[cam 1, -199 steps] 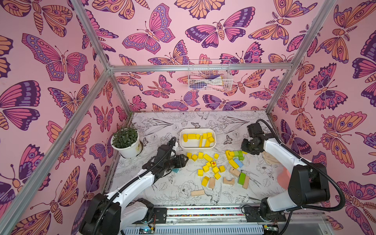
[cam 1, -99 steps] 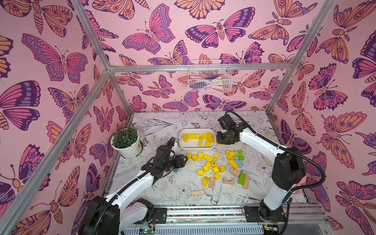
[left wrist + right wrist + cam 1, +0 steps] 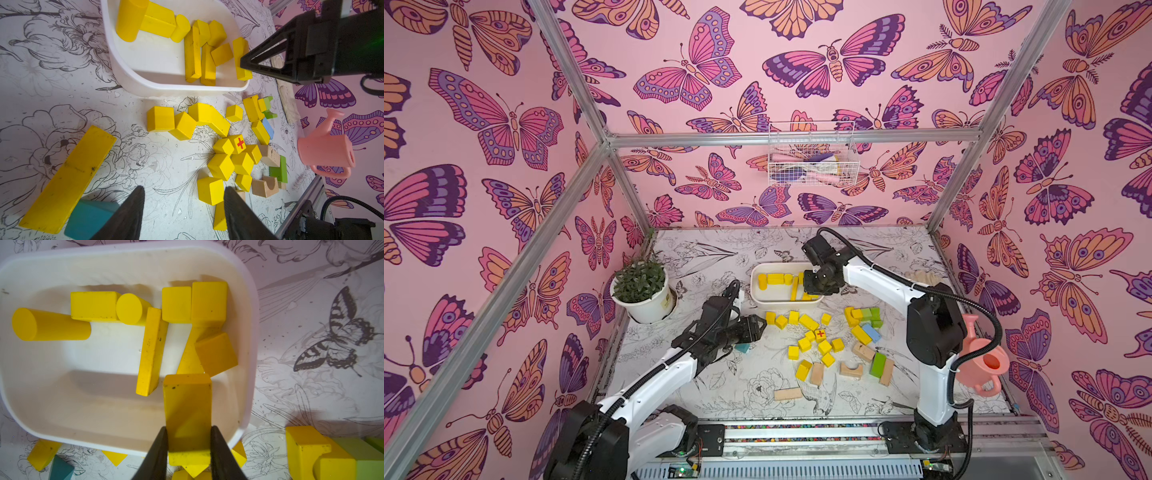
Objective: Pick out the yellow building blocks
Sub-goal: Pick up the building block from the center of the board, then place the building block in the storage box.
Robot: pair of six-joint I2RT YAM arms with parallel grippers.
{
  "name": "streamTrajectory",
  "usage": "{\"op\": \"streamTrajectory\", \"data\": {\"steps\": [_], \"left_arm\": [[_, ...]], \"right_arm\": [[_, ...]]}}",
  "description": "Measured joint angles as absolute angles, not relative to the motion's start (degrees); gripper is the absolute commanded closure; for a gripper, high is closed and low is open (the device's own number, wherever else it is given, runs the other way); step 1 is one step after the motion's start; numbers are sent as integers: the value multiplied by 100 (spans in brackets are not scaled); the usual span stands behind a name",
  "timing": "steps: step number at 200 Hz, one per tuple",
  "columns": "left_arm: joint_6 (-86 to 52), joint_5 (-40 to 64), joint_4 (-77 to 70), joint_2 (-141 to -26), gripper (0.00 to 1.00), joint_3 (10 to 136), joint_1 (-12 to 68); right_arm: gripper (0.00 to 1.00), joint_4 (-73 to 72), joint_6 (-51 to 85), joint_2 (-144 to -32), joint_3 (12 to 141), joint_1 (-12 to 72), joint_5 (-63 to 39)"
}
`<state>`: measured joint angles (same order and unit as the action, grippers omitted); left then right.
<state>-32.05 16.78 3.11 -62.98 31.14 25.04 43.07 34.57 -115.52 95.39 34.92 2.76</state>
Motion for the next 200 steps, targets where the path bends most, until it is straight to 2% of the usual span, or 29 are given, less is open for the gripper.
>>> {"op": "streamTrajectory", "data": {"steps": [200], "left_arm": [[-3205, 1815, 301, -6224, 38, 3013, 2416]], "right_arm": [[72, 4447, 3599, -12497, 10475, 3616, 360]]}}
